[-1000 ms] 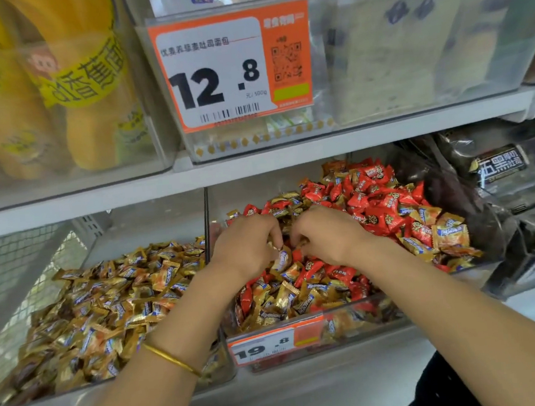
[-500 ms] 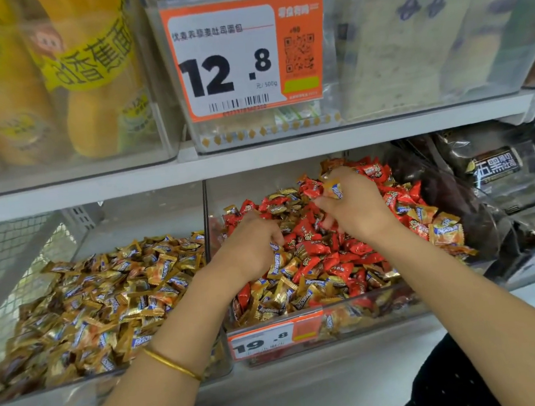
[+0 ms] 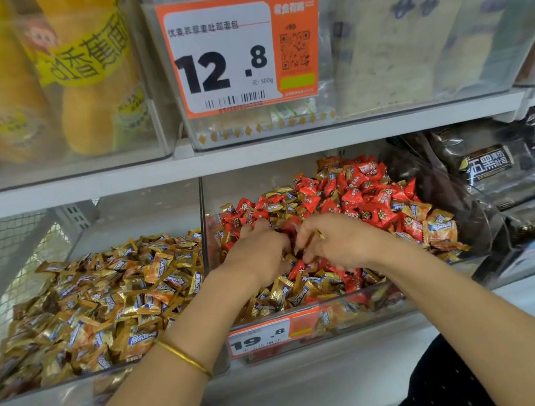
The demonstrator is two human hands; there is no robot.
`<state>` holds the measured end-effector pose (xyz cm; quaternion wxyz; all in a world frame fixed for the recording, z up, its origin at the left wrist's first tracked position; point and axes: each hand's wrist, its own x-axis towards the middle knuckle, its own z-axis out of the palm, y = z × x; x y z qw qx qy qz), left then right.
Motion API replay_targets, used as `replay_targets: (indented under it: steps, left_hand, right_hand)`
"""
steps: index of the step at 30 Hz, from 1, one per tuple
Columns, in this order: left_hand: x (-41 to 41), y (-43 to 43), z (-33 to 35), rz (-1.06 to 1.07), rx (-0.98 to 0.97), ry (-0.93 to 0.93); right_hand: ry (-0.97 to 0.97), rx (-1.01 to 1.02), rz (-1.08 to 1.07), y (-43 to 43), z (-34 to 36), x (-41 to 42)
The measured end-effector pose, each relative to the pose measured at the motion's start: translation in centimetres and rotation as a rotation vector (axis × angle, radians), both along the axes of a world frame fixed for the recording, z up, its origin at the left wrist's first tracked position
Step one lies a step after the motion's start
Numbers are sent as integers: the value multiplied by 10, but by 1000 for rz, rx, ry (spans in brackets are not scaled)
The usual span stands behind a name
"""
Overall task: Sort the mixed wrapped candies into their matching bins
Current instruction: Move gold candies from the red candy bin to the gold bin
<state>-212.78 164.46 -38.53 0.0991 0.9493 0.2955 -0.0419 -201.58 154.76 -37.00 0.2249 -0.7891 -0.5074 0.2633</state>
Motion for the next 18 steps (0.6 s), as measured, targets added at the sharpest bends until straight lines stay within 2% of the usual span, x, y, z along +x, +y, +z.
replay_targets:
  steps: [3, 7, 12, 15, 18]
  left_hand:
    - [0, 0, 0, 13, -9, 0]
    - [1, -2, -1, 18, -8, 51]
    - [2, -4, -1, -11, 15, 16]
    - [1, -2, -2, -18, 11, -23]
    - [-1, -3, -4, -18, 11, -45]
  right_hand:
    - [-162, -10, -28, 2, -2, 9]
    - [-85, 97, -73, -3, 1, 14]
    - [25, 199, -96, -8, 5, 9]
    - [-8, 199, -59, -7, 3, 8]
    - [-131, 164, -9, 1, -1, 8]
